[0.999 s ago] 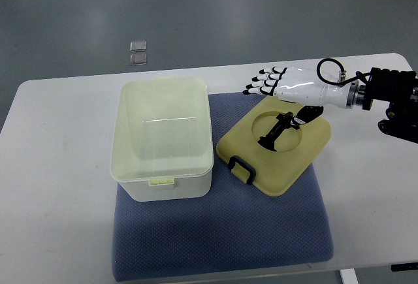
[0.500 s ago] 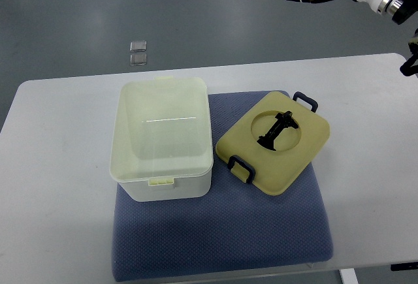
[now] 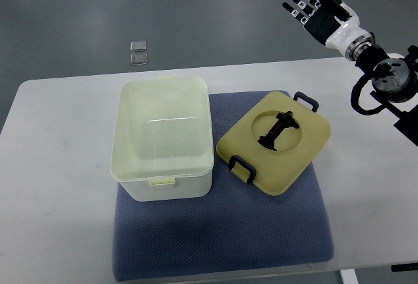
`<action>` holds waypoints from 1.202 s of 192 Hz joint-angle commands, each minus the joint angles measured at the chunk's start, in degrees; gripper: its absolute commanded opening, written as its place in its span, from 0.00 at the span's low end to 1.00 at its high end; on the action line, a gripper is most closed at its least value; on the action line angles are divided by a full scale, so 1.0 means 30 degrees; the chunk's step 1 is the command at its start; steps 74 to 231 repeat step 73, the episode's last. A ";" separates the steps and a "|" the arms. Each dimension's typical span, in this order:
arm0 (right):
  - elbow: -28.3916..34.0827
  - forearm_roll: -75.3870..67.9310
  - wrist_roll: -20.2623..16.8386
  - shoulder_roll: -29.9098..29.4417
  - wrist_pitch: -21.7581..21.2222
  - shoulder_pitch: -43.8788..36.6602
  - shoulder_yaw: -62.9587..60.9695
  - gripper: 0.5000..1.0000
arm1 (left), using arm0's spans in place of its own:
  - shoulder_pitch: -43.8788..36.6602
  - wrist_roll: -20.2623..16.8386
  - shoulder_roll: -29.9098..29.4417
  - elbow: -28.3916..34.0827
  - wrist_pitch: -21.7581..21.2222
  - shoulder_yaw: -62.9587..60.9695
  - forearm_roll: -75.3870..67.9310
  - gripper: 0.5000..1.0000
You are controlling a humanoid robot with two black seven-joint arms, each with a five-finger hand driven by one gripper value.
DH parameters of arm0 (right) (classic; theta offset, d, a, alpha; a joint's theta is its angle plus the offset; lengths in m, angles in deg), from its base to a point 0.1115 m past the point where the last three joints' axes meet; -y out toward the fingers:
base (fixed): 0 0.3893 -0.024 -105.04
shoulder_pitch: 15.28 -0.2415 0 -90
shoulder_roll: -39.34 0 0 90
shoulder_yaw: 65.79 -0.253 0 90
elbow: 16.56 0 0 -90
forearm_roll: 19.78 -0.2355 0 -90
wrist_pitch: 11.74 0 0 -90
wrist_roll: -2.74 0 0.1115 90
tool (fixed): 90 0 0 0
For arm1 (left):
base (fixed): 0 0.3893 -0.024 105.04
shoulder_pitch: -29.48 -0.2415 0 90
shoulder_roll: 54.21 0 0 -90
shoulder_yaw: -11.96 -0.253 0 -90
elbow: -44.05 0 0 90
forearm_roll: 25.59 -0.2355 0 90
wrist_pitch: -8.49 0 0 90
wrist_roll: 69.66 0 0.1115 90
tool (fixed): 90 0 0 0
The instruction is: Open white storage box with right hand
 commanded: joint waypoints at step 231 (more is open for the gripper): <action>-0.2917 -0.0002 0.2915 -0.1861 -0.2613 0.1925 -0.1199 0.87 | 0.0002 -0.0001 0.0000 -0.0058 -0.0001 -0.0031 -0.0002 1.00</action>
